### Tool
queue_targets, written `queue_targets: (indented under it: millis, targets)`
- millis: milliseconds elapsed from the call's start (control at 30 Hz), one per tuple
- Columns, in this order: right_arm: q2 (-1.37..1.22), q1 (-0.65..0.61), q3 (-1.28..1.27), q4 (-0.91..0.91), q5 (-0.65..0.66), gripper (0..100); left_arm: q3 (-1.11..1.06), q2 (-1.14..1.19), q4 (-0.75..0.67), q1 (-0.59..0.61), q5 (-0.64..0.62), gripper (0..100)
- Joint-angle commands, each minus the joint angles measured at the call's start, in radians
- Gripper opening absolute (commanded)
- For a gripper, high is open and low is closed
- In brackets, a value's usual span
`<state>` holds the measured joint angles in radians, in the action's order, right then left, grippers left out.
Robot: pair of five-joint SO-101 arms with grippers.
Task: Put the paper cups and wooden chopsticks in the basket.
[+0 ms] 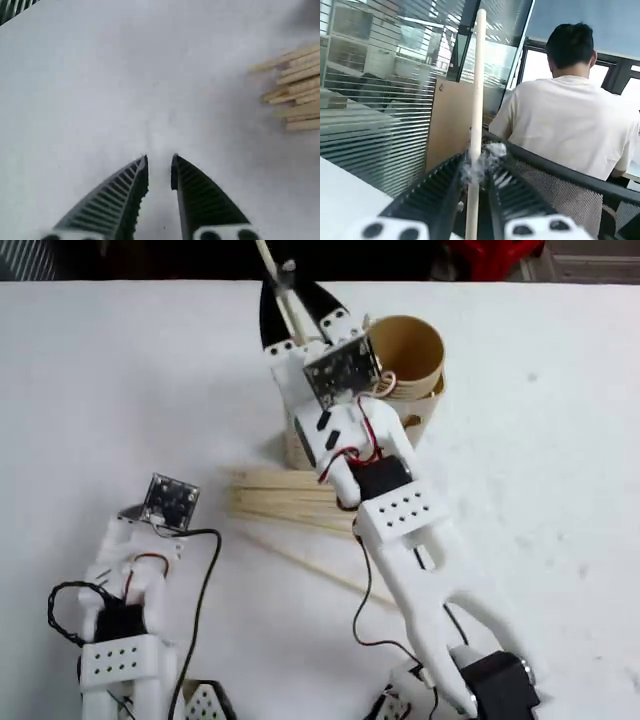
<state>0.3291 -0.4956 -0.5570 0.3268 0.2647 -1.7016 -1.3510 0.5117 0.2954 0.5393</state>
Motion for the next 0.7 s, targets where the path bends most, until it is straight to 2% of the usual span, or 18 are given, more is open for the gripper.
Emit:
queue_targets:
  millis: [0, 300, 500, 667]
  targets:
    - [0.007, 0.002, -0.038, 0.042, 0.011, 1.7, 0.003, -0.012, 0.005, -0.012, 0.008, 9]
    - [0.008, 0.012, -0.061, 0.038, 0.011, 2.9, 0.003, -0.012, 0.005, -0.01, 0.008, 9]
    - [0.018, 0.01, -0.058, -0.019, 0.009, 9.2, 0.003, -0.012, 0.005, -0.008, 0.008, 9]
    - [0.021, 0.005, -0.052, -0.074, 0.011, 6.7, 0.003, -0.012, 0.005, -0.008, 0.008, 9]
